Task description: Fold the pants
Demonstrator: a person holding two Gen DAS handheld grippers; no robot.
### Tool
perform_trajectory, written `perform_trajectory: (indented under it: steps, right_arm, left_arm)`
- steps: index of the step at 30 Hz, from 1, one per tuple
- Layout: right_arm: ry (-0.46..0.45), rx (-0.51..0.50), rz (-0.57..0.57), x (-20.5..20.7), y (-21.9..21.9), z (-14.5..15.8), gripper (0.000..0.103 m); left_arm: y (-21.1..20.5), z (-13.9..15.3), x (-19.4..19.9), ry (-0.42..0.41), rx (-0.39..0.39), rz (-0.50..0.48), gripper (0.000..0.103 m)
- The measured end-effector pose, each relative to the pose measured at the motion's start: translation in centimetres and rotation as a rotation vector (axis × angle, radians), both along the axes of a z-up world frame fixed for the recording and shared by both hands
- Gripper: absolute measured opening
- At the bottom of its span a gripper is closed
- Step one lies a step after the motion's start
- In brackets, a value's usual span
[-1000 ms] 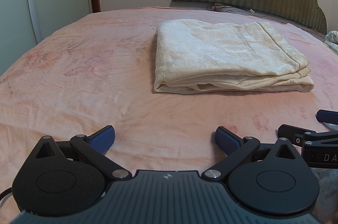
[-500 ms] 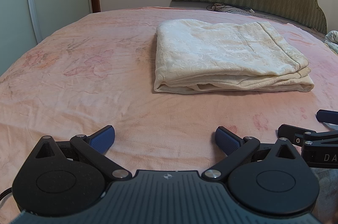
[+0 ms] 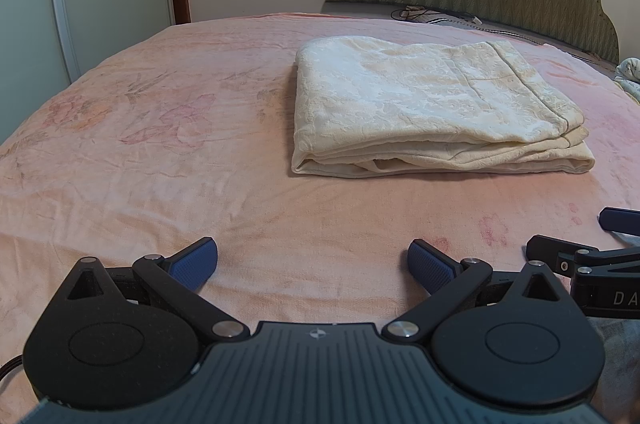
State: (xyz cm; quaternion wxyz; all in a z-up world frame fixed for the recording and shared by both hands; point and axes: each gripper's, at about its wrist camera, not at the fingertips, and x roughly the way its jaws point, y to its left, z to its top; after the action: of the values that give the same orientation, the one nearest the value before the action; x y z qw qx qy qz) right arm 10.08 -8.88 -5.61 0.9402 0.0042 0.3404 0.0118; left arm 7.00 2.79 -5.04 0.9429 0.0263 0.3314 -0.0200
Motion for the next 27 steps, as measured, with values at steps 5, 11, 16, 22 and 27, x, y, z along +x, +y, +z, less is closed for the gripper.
perform_trajectory:
  steps: [5,11,16,22,27]
  right_arm:
    - [-0.003,0.007,0.002,-0.1,-0.2,0.0,0.103]
    - [-0.017,0.033,-0.047,-0.3,-1.0,0.2,0.103]
    - [-0.003,-0.003,-0.045,-0.1,-0.6,0.1,0.103]
    - [-0.003,0.002,-0.045,-0.1,-0.7,0.0,0.103]
    - [-0.004,0.004,-0.044,-0.2,-0.8,0.0,0.103]
  left_arm:
    - [0.0,0.0,0.0,0.000,0.000,0.000,0.103]
    - [0.0,0.0,0.0,0.000,0.000,0.000,0.103]
    - [0.0,0.0,0.0,0.000,0.000,0.000,0.103]
    - [0.0,0.0,0.0,0.000,0.000,0.000,0.103]
    - [0.0,0.0,0.0,0.000,0.000,0.000,0.103]
